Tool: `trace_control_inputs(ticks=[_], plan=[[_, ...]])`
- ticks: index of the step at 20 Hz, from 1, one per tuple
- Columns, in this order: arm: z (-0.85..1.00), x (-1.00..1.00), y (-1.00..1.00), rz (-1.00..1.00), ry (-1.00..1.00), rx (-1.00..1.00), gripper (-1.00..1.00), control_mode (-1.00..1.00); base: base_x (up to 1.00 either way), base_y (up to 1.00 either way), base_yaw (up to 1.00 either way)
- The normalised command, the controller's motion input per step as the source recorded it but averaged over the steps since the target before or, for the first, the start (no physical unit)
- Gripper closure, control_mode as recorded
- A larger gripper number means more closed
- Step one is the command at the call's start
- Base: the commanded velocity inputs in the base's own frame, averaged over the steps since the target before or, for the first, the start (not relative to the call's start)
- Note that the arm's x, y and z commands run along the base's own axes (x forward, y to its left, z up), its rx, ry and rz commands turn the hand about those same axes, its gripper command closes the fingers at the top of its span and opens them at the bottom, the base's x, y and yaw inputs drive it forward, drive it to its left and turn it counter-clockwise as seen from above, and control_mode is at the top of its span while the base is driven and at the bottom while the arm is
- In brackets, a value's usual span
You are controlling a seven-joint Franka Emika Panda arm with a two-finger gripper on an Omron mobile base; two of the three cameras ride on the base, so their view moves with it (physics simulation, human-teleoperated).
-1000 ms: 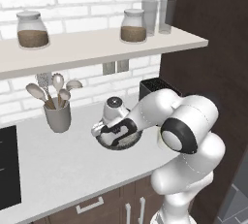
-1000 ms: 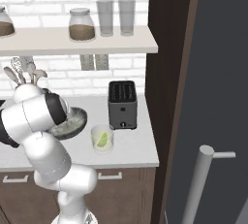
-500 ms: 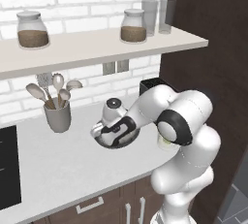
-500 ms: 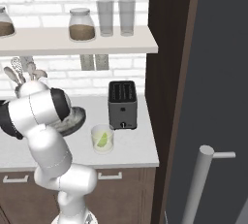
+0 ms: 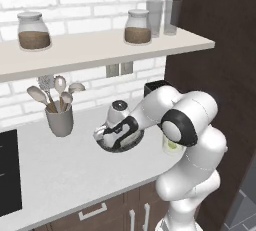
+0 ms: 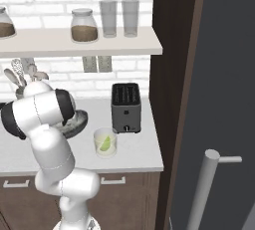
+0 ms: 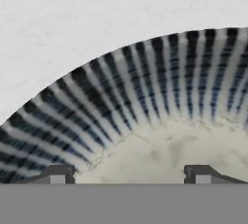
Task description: Grab a lemon wedge from the fridge and one ice cube from the ice bowl, and put them in the glass of lemonade.
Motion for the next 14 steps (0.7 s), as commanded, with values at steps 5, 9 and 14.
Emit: trace_control_inputs(ticks=[5, 9, 14], plan=[[-0.31, -0.5, -0.24, -0.01, 0.0, 0.09, -1.0, -1.0, 0.0, 0.0, 0.0], [-0.52, -0.57, -0.23, -0.03, 0.13, 0.09, -1.0, -1.0, 0.0, 0.0, 0.0], [-0.18, -0.14, -0.09, -0.02, 0.03, 0.05, -1.0, -1.0, 0.0, 0.0, 0.0]])
